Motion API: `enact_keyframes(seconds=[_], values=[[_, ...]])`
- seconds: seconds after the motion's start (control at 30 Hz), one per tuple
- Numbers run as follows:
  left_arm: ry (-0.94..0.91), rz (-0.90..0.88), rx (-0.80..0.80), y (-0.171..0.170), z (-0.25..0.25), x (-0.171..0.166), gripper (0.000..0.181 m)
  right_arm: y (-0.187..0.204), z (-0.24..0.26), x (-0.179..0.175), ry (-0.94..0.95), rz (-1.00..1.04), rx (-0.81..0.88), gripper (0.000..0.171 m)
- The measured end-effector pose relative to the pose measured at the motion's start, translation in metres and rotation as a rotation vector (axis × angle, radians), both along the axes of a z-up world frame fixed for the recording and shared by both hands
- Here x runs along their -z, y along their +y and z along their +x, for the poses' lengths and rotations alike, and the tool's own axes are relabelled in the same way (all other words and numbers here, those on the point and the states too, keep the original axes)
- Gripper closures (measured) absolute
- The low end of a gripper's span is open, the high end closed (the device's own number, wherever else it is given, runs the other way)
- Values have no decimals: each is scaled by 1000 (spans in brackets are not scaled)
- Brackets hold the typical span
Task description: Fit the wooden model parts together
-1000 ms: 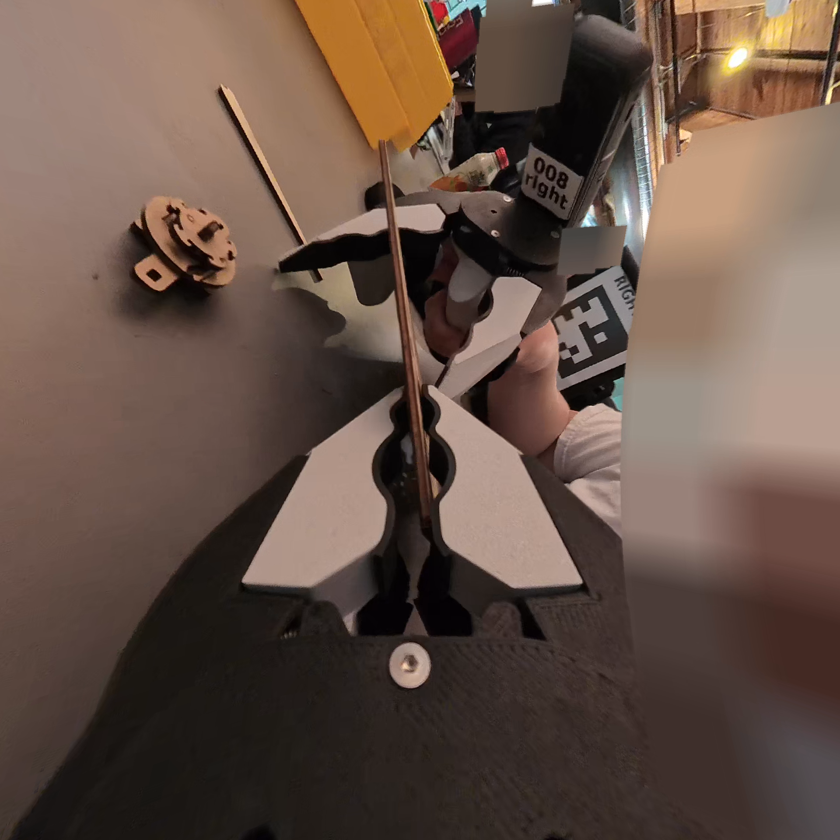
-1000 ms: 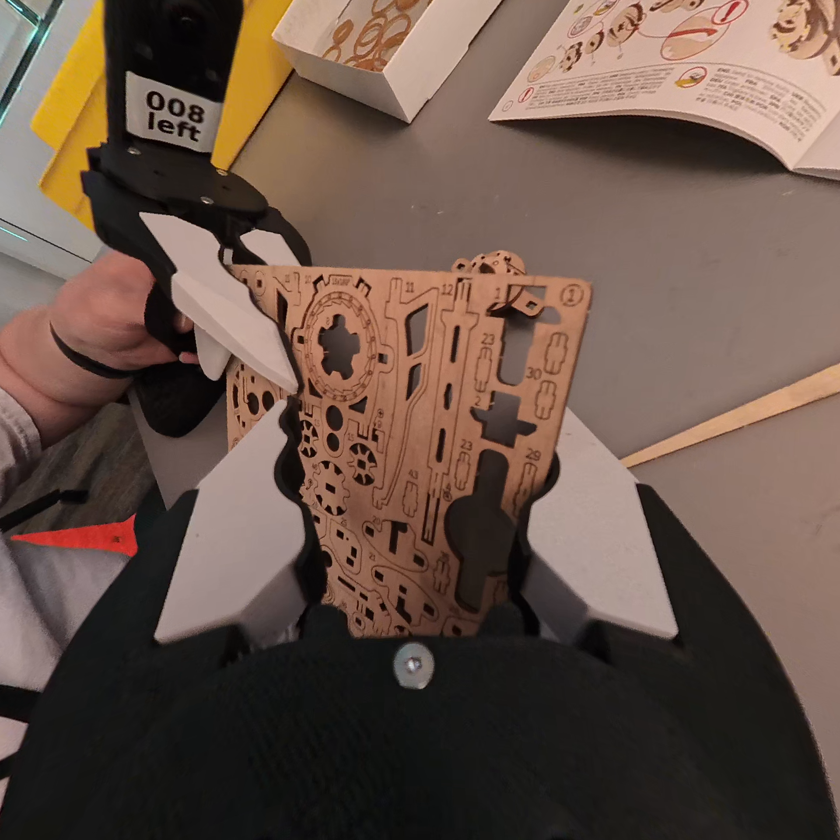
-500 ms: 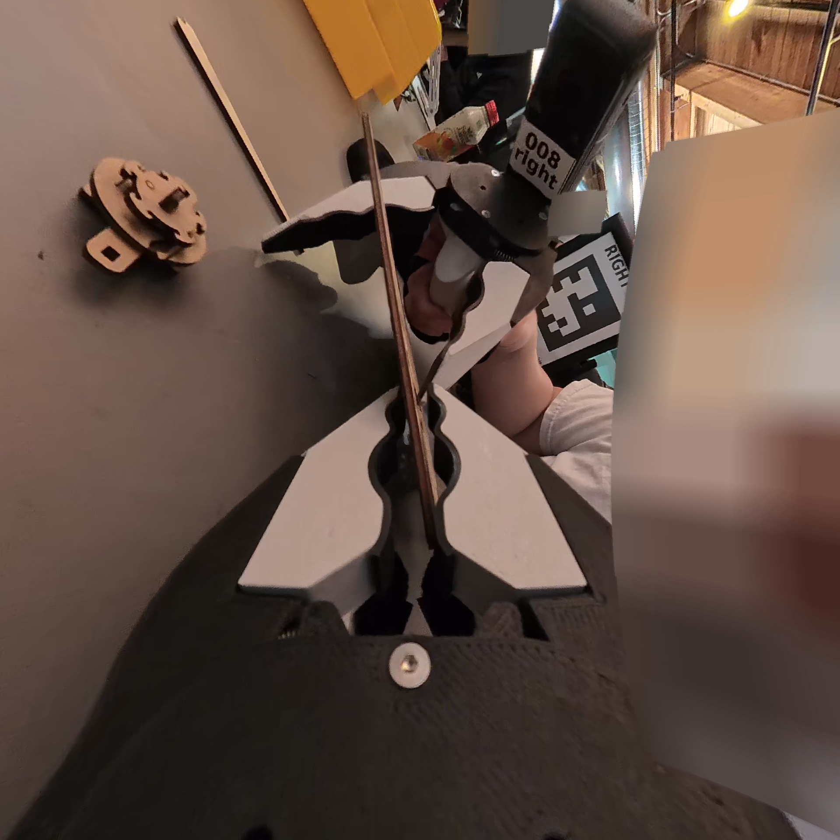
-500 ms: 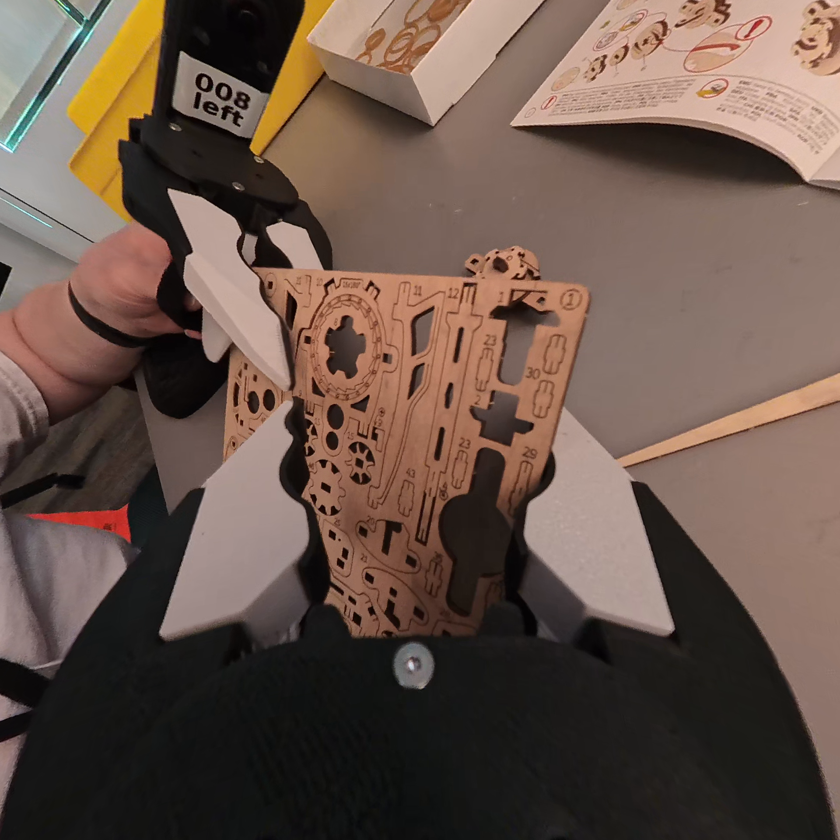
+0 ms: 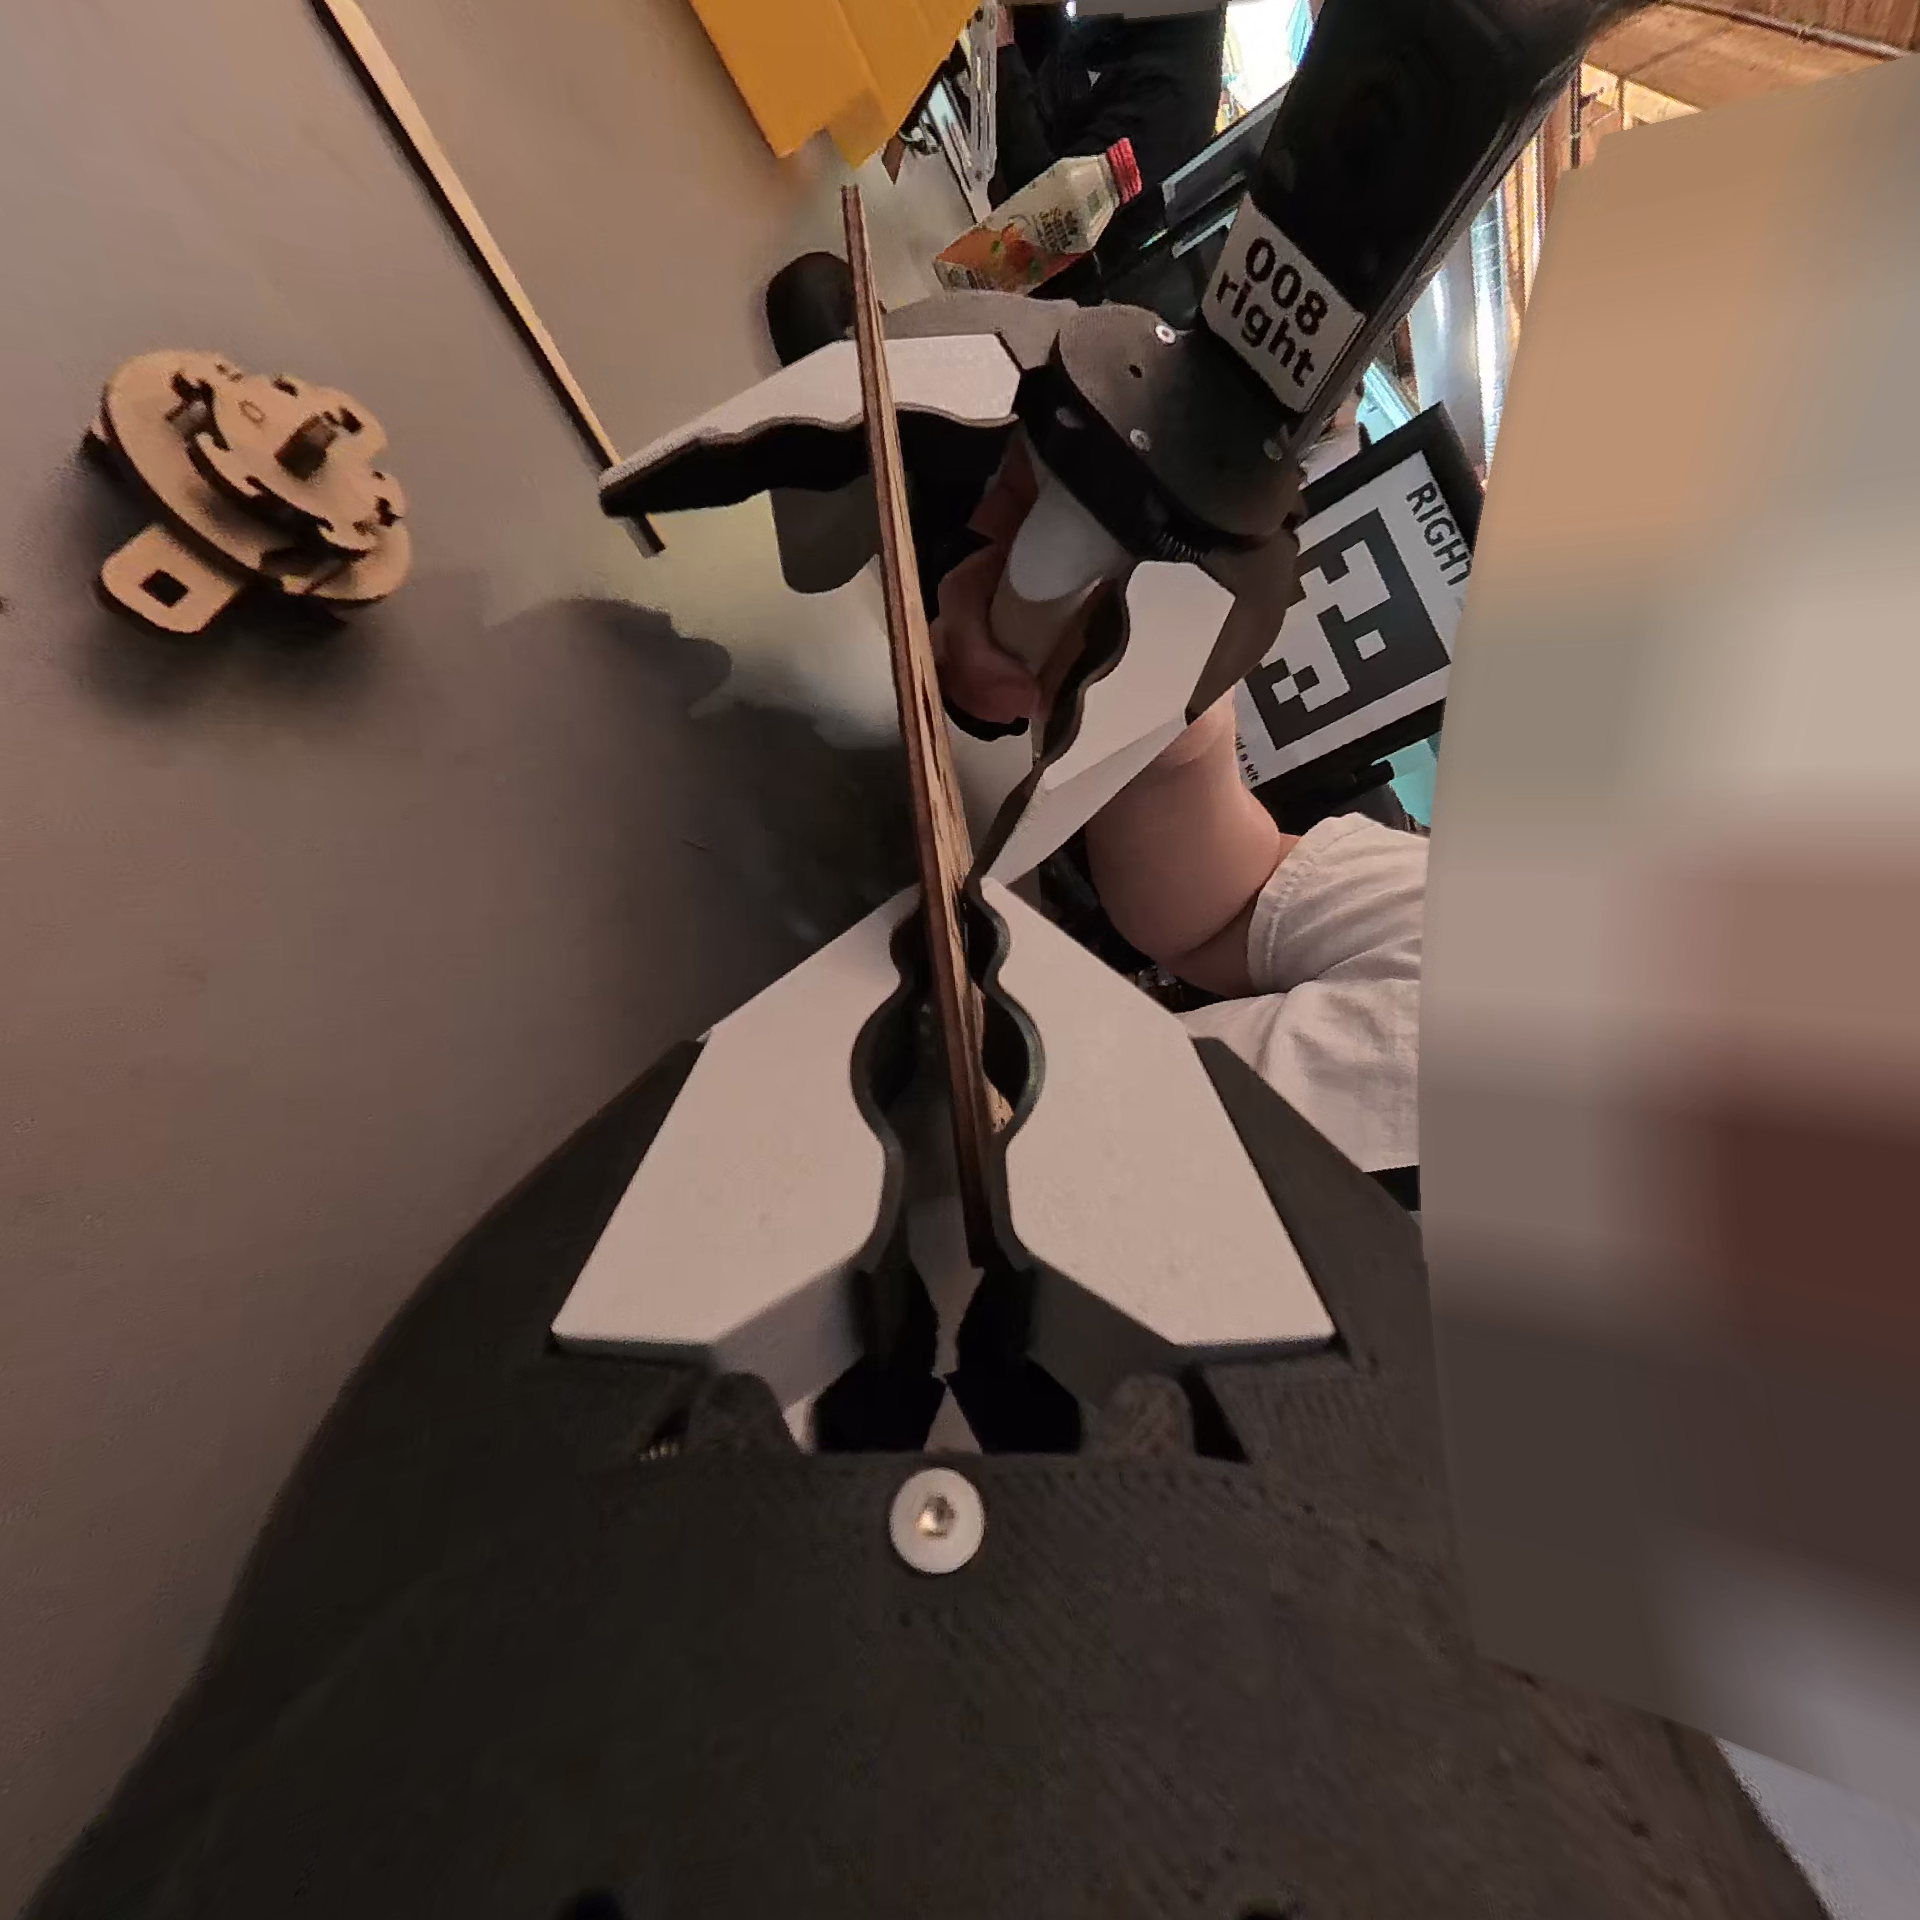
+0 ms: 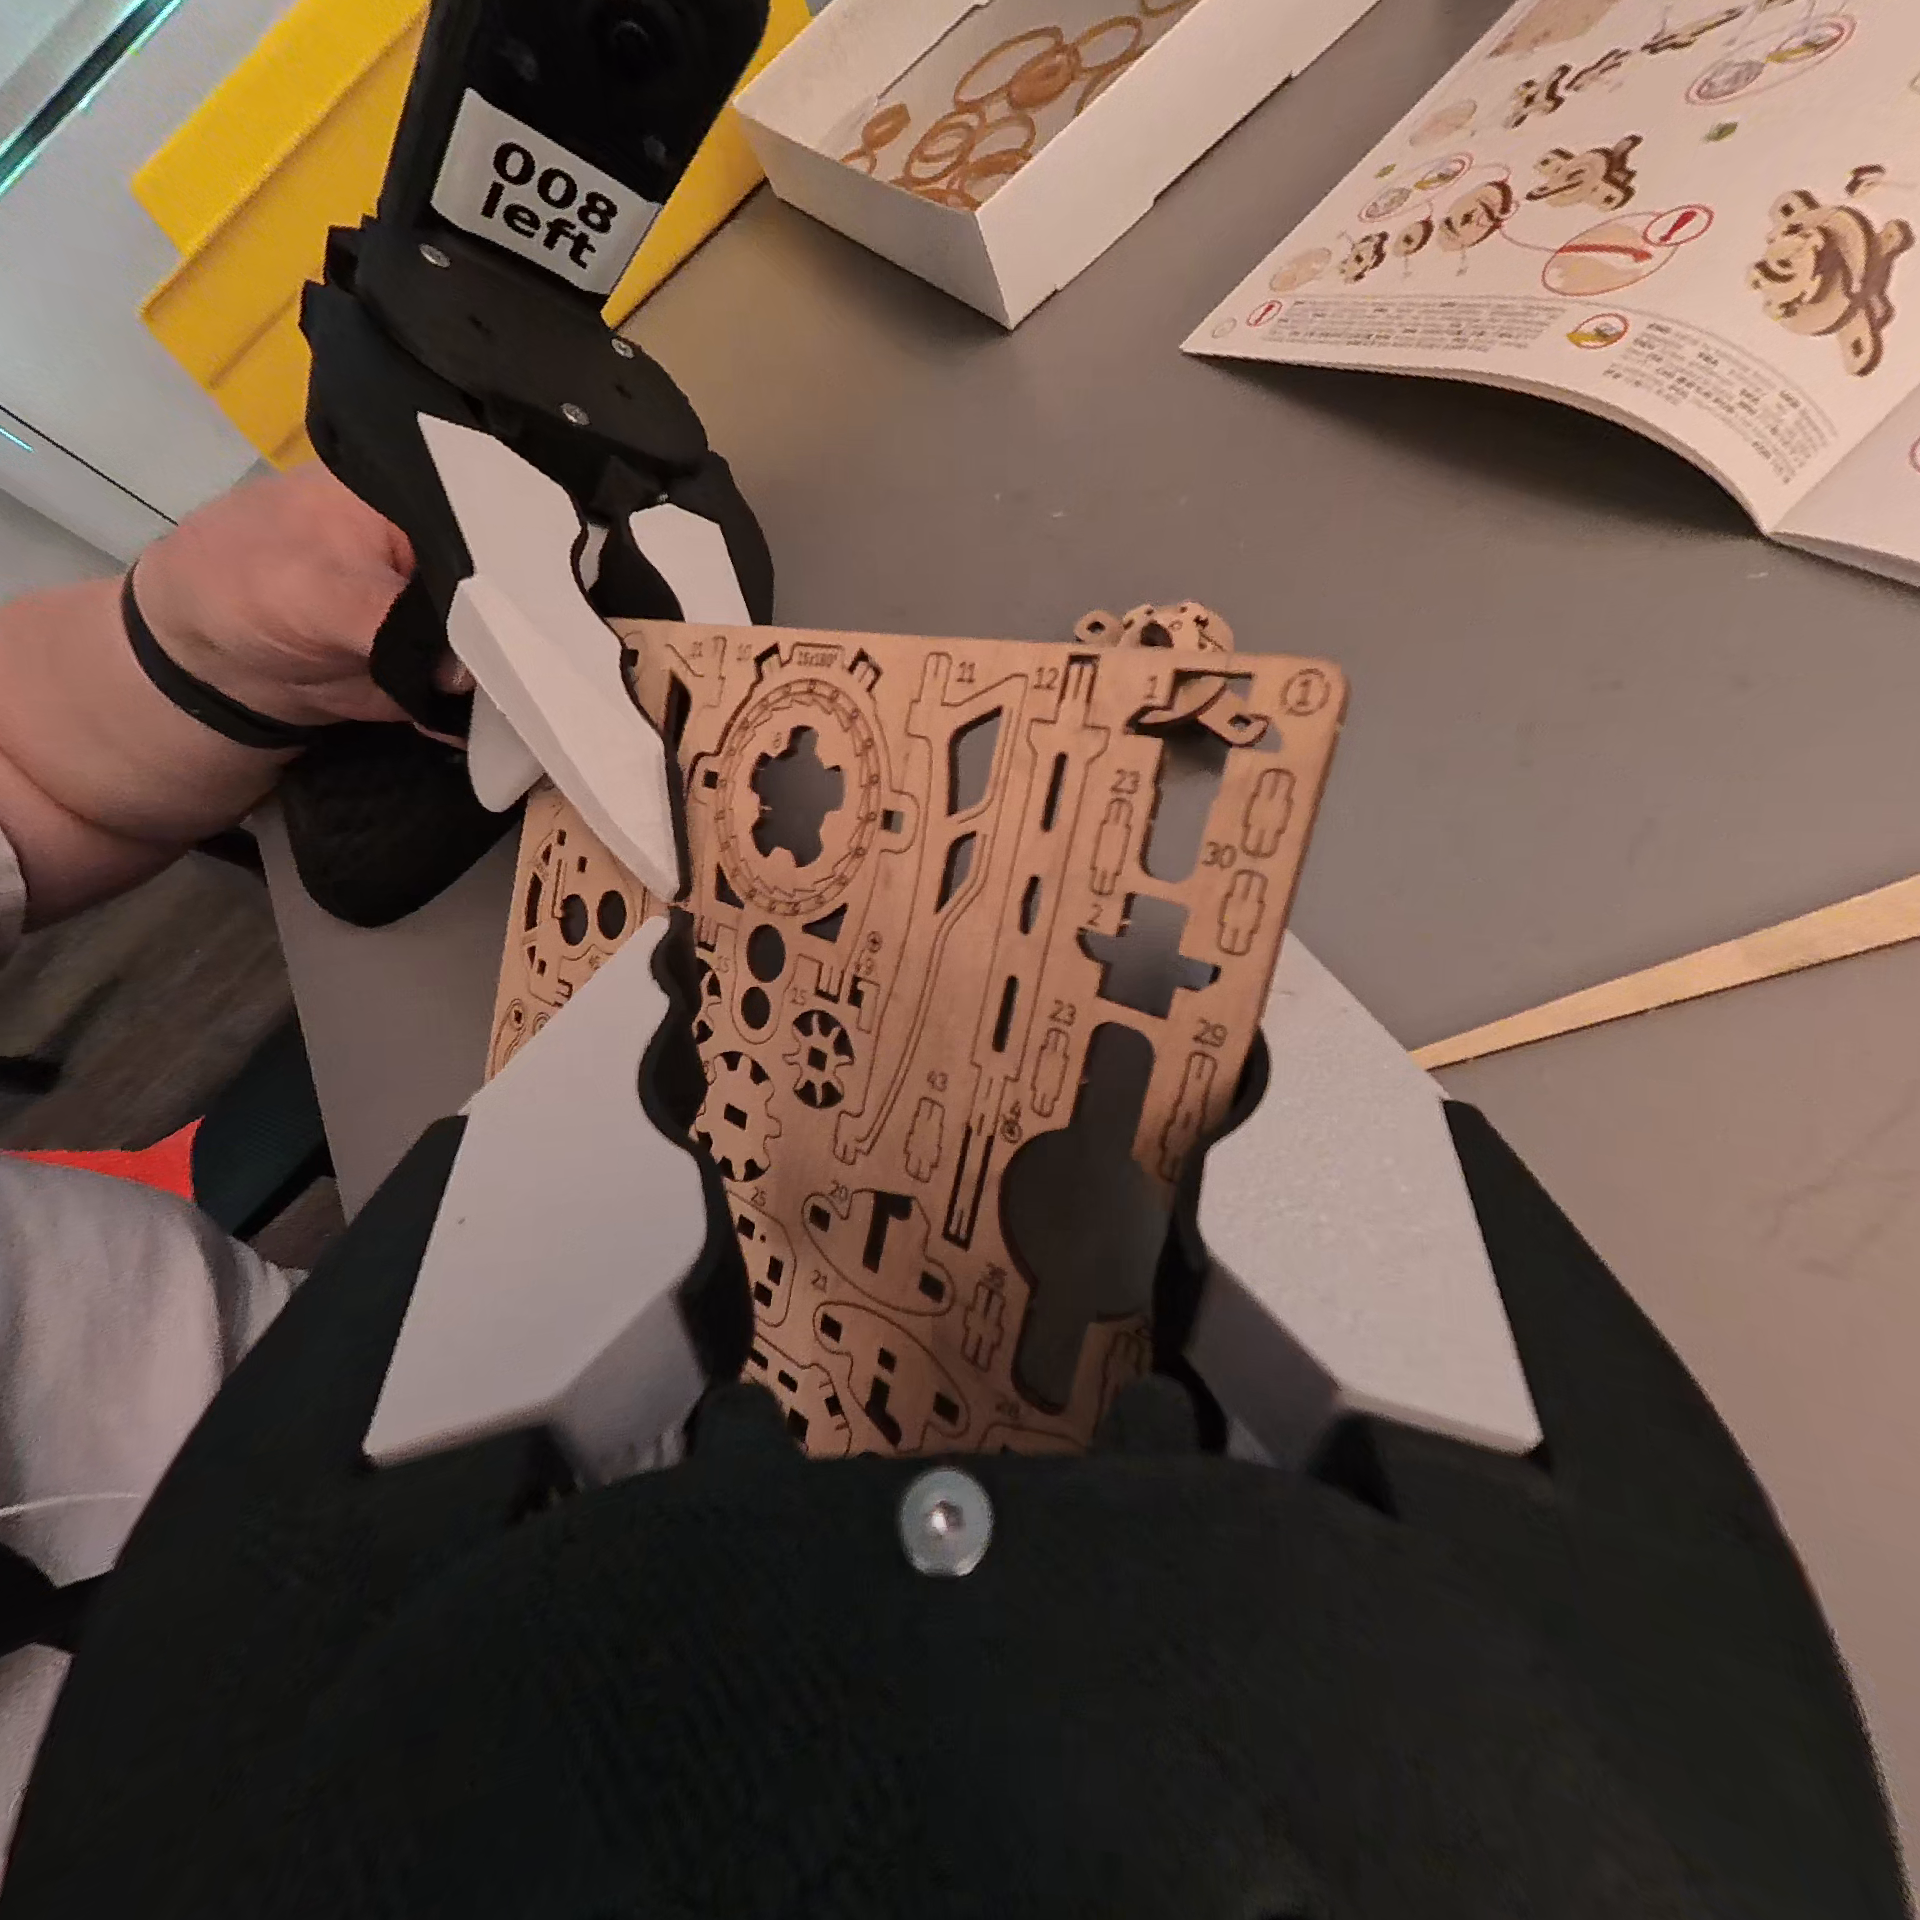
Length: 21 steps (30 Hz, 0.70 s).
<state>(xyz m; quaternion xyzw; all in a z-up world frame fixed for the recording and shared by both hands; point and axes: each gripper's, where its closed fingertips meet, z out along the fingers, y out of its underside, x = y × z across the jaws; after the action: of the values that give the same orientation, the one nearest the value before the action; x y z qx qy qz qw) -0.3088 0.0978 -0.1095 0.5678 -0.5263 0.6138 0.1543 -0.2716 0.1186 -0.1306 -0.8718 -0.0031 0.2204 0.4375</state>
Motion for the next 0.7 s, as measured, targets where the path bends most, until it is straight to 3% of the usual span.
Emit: enact_keyframes(seconds=[0.7], values=[[23, -44, 58, -8, -5, -1, 179, -5, -2, -4, 53, 19, 3, 73]])
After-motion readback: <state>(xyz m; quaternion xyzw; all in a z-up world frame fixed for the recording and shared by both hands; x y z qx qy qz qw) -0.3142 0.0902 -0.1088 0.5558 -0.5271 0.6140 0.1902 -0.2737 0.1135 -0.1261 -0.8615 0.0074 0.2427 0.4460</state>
